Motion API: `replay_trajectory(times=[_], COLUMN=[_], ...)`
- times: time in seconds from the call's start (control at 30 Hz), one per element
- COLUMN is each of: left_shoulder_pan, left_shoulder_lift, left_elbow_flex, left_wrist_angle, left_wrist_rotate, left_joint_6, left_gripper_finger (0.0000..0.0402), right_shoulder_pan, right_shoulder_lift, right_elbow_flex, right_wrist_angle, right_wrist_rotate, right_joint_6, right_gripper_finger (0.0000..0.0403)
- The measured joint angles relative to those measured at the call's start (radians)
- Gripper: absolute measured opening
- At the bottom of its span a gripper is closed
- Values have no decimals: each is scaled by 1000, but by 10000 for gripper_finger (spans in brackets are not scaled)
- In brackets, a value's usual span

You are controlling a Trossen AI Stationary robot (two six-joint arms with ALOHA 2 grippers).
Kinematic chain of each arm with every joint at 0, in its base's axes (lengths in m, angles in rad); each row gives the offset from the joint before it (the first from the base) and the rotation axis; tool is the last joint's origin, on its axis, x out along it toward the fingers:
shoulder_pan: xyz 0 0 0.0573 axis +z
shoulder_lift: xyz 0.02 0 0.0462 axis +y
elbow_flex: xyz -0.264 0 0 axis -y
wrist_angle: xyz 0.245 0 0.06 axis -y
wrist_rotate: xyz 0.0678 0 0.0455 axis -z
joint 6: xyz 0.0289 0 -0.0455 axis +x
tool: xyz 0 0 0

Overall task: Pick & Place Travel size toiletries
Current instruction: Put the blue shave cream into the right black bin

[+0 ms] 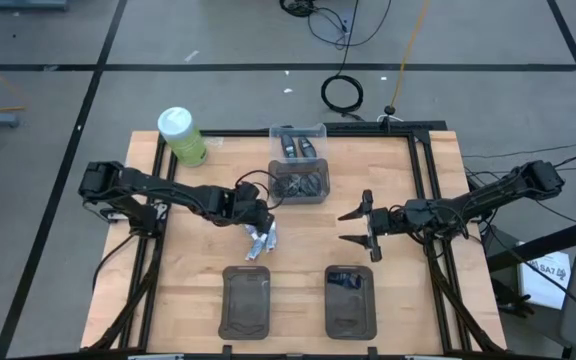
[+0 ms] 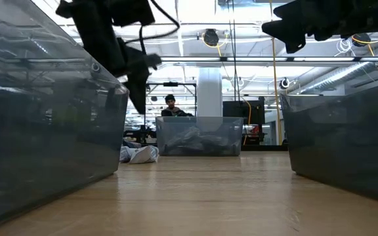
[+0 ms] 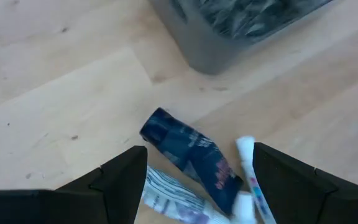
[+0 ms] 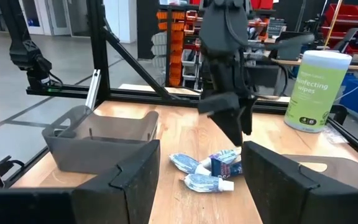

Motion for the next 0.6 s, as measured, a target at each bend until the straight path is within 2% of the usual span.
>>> replay_trajectory(times=[0.37,0.6], left_shoulder_pan=[34,53], left_shoulder_lift=[149,203], left_elbow_flex=[-1,-1], left_wrist_angle=[52,6], left_wrist_rotate=[71,141], left_joint_6=[18,38], left_gripper_finger=[287,287], right_shoulder_pan=[0,0], right_shoulder_lift=[0,0], right_elbow_flex=[0,0], right_wrist_angle=[-8,-13], right_wrist_rotate=[0,0], right_joint_6=[1,5], right_gripper_finger=[212,212])
